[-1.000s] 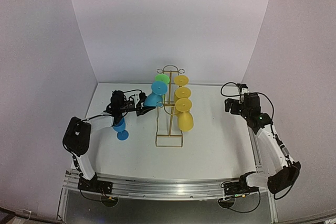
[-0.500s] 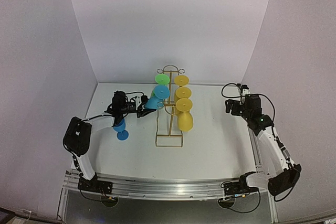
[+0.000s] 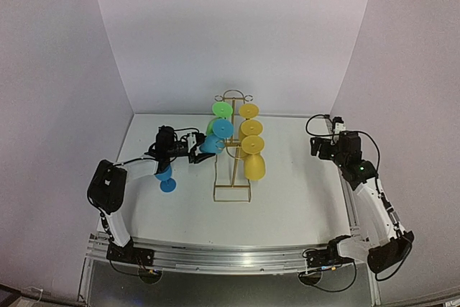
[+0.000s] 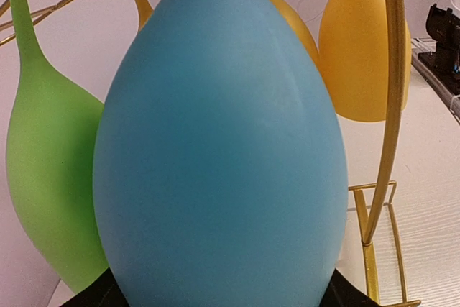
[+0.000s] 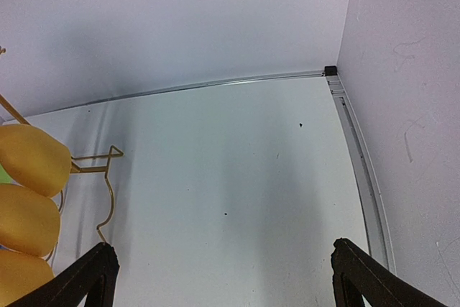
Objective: Place the wine glass upside down on the wine glass rack
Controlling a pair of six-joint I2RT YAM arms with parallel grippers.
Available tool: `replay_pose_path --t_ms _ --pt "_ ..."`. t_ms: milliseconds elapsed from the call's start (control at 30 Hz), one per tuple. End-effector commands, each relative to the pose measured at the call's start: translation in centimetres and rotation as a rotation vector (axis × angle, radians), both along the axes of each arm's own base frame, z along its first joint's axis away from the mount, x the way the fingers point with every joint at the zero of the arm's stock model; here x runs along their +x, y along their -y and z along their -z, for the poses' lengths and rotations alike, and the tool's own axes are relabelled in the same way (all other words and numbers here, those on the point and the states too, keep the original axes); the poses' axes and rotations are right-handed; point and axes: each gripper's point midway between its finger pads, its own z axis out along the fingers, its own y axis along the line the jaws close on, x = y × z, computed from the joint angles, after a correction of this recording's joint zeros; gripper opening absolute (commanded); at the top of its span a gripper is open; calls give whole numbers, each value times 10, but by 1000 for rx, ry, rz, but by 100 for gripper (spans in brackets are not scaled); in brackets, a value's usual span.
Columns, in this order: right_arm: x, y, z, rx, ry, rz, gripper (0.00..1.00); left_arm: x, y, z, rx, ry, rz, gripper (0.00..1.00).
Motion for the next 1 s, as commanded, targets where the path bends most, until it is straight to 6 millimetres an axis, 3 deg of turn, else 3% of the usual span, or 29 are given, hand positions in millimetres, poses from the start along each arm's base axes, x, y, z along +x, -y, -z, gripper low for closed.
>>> replay_pose_path --t_ms 0,267,533,767,967 --pt "-1 -5 -11 12 36 -28 98 -4 4 12 22 -2 22 76" --pt "0 -11 -11 24 32 -57 98 -10 2 13 13 18 31 84" --pt "-1 -15 -14 44 35 -77 98 -16 -4 17 34 29 15 99" --pt "-4 -18 -18 68 42 -92 98 -17 -13 13 42 27 -30 100" --pt "-6 -21 -21 87 49 -102 98 -44 -23 1 78 30 14 99"
